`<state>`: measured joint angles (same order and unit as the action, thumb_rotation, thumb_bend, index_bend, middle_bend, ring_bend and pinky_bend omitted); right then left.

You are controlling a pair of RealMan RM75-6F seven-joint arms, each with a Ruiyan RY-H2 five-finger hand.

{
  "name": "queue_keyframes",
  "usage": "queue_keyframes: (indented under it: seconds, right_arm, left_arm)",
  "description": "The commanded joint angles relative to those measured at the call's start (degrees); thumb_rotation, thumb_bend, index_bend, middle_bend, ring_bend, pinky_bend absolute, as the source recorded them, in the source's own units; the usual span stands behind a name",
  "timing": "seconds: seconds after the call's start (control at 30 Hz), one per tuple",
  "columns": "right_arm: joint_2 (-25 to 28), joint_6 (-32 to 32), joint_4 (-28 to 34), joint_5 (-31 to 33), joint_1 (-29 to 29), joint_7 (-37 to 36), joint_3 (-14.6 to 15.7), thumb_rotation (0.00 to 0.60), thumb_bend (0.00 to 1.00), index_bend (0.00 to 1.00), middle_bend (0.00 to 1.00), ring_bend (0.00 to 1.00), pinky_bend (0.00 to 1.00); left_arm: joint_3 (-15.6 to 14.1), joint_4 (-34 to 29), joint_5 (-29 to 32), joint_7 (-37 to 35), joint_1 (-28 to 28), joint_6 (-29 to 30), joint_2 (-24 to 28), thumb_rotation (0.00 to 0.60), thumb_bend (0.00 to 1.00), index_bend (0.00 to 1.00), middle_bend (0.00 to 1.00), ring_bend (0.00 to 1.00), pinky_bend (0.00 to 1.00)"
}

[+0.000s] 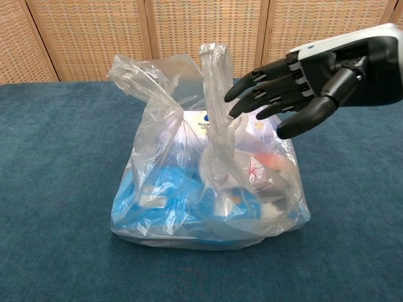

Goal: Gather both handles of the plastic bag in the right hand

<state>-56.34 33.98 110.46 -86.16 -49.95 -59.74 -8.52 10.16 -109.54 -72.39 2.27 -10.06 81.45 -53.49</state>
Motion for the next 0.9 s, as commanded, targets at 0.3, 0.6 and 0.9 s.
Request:
queue_keyframes:
  seconds: [0.3, 0.6, 0.9]
  right_arm:
    - [-5.4, -6.2, -3.7, 9.6, -5.0, -5.9, -5.4, 0.600, 0.00, 0.23, 0.26, 0.11, 0.05]
    - [-6.4, -9.7, -3.8, 11.0, -4.8, -13.4, -8.7, 0.600, 0.00, 0.27, 0.32, 0.19, 0.17]
    - [-6.5, -18.3, -3.9, 12.6, -5.3, -23.1, -12.8, 0.600, 0.00, 0.30, 0.34, 0.21, 0.22]
  left_arm:
    - [0.2, 0.5, 0.3, -1.4, -0.1, -0.6, 0.4, 0.600, 0.05, 0.00, 0.00, 0.00, 0.00]
    - [0.4, 0.8, 0.9, -1.9, -0.4, -1.1, 0.4, 0.600, 0.05, 0.00, 0.00, 0.00, 0.00]
    - [0.6, 0.9, 1.2, -2.8, -0.5, -1.4, 0.7, 0.600, 0.05, 0.00, 0.00, 0.00, 0.00]
